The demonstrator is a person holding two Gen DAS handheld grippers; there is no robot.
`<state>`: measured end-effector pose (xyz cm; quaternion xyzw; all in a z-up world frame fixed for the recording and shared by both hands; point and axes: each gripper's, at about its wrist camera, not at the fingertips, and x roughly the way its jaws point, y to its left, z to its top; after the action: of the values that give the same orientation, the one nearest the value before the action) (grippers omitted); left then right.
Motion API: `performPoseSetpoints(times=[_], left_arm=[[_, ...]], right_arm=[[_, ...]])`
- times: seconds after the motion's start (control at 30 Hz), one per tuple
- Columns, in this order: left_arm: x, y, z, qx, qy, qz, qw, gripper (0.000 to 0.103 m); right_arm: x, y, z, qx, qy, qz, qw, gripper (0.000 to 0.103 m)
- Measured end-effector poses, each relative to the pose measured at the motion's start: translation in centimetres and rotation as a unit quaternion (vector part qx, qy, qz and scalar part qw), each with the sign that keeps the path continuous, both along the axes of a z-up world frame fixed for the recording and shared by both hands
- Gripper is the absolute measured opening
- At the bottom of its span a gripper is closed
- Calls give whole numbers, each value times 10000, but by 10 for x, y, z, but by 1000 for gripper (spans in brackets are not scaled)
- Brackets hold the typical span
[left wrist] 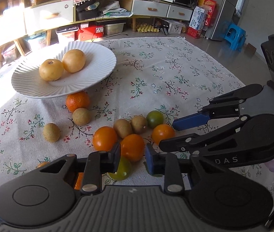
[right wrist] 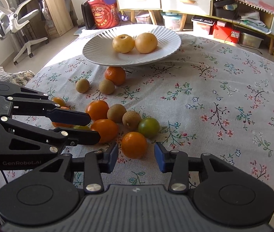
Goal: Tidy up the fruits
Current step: 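Close left tool on an orange while right tool grasps another orange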
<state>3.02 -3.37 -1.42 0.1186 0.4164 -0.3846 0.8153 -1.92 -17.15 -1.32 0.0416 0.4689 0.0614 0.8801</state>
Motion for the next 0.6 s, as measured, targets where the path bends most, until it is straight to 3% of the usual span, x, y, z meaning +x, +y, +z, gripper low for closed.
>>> performPoseSetpoints(times=[0.2, 0.6], left_arm=[[3, -6, -4, 167, 2, -19, 9999, 13], [8, -7, -5, 100, 139, 30, 9998, 15]], right_arm=[[2, 0, -2, 18, 61, 5, 10000, 33], [5, -4, -6, 73, 155, -66, 9998, 28]])
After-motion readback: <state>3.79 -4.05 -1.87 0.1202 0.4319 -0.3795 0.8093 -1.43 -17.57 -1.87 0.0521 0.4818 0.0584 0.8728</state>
